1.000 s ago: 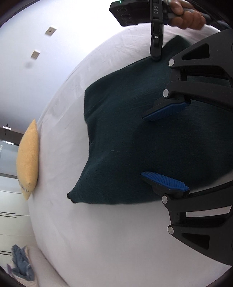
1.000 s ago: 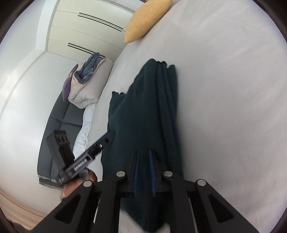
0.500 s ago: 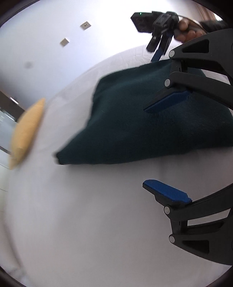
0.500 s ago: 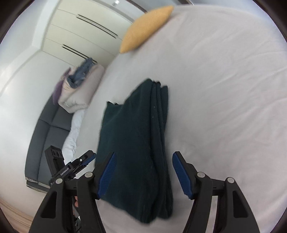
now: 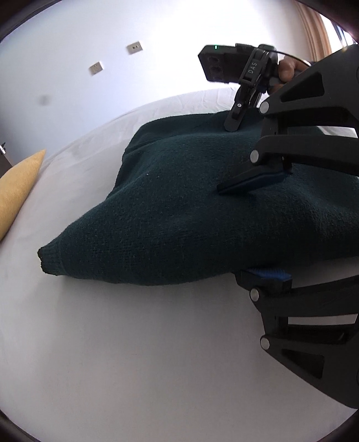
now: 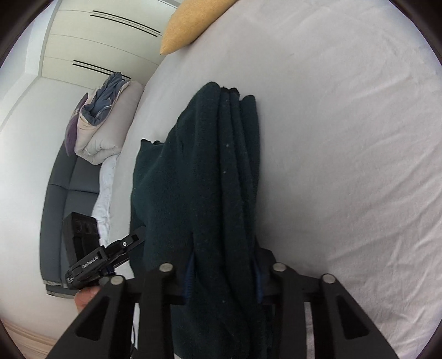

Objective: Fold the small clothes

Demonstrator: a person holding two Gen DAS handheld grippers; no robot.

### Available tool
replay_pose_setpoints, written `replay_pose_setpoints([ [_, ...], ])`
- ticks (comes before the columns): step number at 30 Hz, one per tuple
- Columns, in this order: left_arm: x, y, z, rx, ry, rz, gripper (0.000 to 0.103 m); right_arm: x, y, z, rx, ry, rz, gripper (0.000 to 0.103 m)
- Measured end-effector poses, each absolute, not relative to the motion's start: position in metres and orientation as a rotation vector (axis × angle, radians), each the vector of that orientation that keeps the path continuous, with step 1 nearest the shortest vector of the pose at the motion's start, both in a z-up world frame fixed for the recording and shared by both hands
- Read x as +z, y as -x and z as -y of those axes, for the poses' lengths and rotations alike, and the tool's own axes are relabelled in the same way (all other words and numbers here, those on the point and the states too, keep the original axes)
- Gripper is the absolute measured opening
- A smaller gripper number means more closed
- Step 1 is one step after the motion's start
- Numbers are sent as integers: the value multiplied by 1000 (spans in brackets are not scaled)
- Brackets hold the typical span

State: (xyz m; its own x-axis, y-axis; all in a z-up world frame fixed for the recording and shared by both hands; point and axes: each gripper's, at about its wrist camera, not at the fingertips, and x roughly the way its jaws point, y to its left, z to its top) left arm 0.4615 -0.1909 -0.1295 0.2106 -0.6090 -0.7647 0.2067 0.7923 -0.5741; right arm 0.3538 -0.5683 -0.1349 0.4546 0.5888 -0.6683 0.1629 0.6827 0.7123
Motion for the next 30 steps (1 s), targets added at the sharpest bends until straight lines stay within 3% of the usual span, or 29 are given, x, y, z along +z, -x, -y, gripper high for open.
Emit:
replay_pose_setpoints([
  [5,-103,-441,201,-547,274,-1192,32,-100,-349,531,187,-538,-1063,27],
  [15,-32,-383,152,-504,178,-1060,31,-29,-294,452,193,-303,-929,25],
  [30,-32,-305,35,-424,222,-1019,31,-32,-243,350,287,-281,-929,25],
])
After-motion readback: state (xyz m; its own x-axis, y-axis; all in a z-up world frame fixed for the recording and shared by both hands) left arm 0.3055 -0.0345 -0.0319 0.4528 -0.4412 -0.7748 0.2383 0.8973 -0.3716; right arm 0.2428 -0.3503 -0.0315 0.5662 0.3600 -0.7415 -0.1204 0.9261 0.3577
